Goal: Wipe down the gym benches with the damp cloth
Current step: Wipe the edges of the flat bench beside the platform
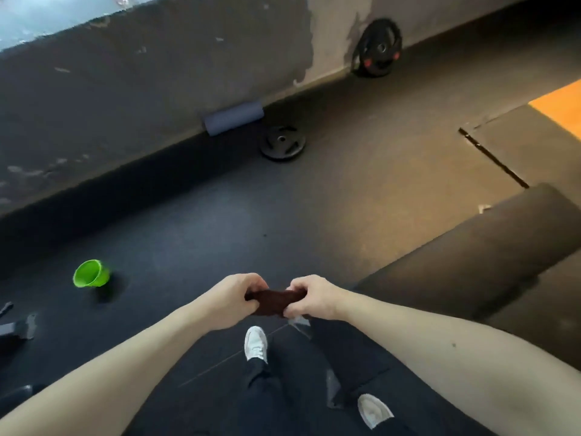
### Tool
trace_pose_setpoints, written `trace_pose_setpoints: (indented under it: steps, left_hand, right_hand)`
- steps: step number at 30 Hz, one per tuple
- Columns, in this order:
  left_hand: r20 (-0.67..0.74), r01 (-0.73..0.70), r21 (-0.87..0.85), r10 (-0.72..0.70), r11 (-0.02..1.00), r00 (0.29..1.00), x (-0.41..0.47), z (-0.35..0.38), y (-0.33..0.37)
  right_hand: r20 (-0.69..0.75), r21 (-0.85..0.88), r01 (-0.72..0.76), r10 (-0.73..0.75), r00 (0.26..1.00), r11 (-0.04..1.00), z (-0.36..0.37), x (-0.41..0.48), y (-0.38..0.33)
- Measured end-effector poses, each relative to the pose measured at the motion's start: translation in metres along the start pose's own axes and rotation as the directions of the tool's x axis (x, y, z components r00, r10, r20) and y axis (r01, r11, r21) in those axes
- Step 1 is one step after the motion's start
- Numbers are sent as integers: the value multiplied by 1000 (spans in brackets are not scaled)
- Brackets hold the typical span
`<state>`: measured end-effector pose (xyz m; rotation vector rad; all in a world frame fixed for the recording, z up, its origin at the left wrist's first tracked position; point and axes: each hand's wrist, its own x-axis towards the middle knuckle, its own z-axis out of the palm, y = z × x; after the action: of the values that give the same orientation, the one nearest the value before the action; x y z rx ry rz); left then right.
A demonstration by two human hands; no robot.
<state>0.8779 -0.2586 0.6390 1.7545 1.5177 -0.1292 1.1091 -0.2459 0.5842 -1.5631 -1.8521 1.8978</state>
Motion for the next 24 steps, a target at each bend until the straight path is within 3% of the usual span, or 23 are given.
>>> trace_pose_setpoints:
  steps: [5,10,18,24]
  left_hand:
    - [196,-247,69,229,967,953,81,-50,-22]
    - [359,-469,162,391,868,848,115,-93,4]
    - [507,-702,164,551,693,662,106,-104,53]
    - [586,-809,90,626,580,514,61,-77,61]
  right_hand:
    - [-348,275,-116,212,913,954,8,18,-23]
    - [-540,447,-113,369,756,887,25,3,-56]
    - [-737,625,143,520,432,767,79,-36,-83]
    - [-727,677,395,648,228,621,163,-54,-88]
